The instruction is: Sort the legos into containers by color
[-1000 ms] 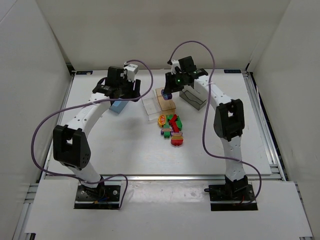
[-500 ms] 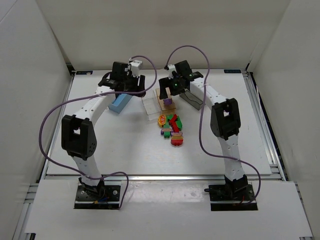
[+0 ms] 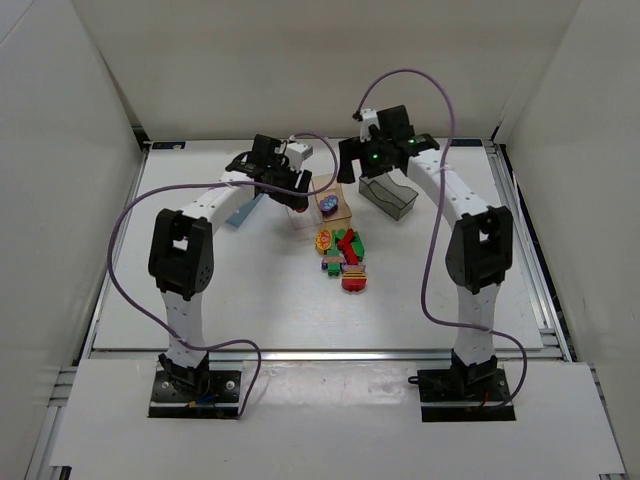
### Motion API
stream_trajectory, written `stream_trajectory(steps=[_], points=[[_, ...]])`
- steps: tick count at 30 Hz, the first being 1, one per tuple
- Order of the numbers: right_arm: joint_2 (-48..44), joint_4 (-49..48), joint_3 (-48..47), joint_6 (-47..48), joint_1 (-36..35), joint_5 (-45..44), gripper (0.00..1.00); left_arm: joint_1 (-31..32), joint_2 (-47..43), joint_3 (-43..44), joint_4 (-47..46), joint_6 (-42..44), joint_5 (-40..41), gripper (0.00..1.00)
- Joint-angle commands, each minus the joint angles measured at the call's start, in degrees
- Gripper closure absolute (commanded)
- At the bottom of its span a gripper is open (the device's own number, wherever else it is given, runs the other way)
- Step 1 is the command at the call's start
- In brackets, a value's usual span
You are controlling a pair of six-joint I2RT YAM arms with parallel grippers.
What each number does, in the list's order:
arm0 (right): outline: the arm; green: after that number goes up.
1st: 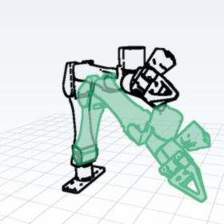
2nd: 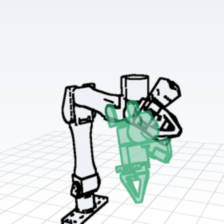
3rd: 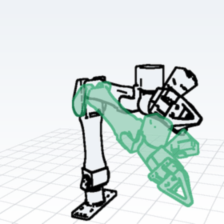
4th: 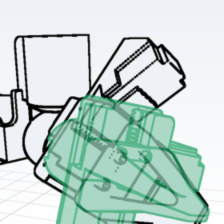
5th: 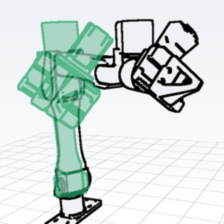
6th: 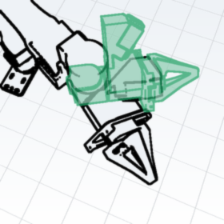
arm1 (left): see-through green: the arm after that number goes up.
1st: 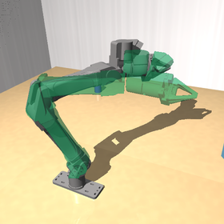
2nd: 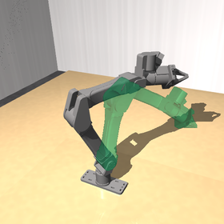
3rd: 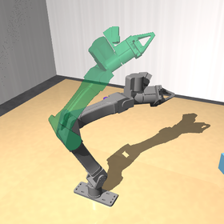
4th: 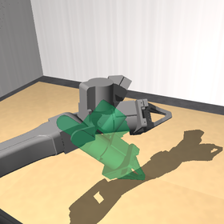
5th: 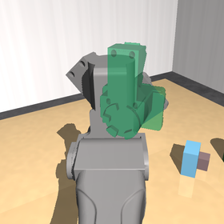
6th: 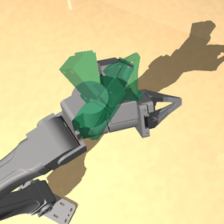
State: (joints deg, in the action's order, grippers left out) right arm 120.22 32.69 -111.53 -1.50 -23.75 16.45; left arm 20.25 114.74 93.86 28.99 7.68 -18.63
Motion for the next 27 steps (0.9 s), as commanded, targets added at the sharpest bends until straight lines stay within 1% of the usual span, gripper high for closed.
stream_trajectory(steps=[1, 2, 3, 6, 7, 10, 13, 15, 18, 19, 20, 23, 27], points=[[-5.3, -0.9, 1.9, 0.8, 3.5, -1.3, 0.01, 0.4, 0.0, 3.3, 0.3, 3.3, -2.4, 0.86], [-5.6, -0.8, 2.7, 0.8, 4.0, -1.2, 0.01, 0.6, 0.3, 3.4, 0.3, 4.4, -2.3, 0.84], [-6.0, -0.7, 3.1, 2.7, 4.3, -1.1, 0.01, 0.7, 1.0, 3.5, 0.5, 4.8, -2.2, 0.8], [-6.6, -0.4, 3.9, 3.8, 5.0, -0.9, 0.01, 0.8, 2.0, 3.8, 1.0, 5.8, -1.1, 0.69], [-6.7, -0.3, 3.9, 4.1, 5.0, -0.7, 0.01, 0.8, 2.3, 4.0, 1.2, 6.0, -0.4, 0.58], [-6.8, -0.1, 4.3, 5.9, 5.2, -0.7, 0.01, 0.8, 2.5, 4.3, 1.4, 6.5, -0.6, 0.41], [-7.1, -0.1, 5.3, 7.7, 5.2, 1.2, 0.01, 0.8, 2.2, 5.4, 0.8, 5.1, -1.1, 0.32], [-7.7, -0.6, 6.9, 8.2, 5.4, 2.2, 0.01, 0.7, 1.6, 6.3, 0.4, 3.9, -1.8, 0.29], [-8.8, -0.6, 9.1, 9.2, 5.6, 3.4, 0.01, 0.7, 0.9, 10.4, 0.3, 1.4, -2.4, 0.22], [-9.7, -1.0, 10.0, 9.8, 5.7, 3.8, 0.01, 0.8, 0.4, 12.3, 0.3, 0.9, -2.4, 0.09], [-10.2, -1.0, 10.8, 9.9, 5.7, 3.8, 0.01, 0.8, 0.2, 13.2, 0.4, 0.5, -2.4, 0.05], [-11.8, -0.8, 13.6, 10.5, 6.4, 3.9, 0.01, 0.8, -0.5, 15.0, 1.1, 0.5, -1.5, 0.01], [-13.2, -0.9, 16.0, 10.7, 7.8, 4.0, 0.01, 0.8, -2.2, 13.1, 1.2, 1.0, 0.1, 0.01]])
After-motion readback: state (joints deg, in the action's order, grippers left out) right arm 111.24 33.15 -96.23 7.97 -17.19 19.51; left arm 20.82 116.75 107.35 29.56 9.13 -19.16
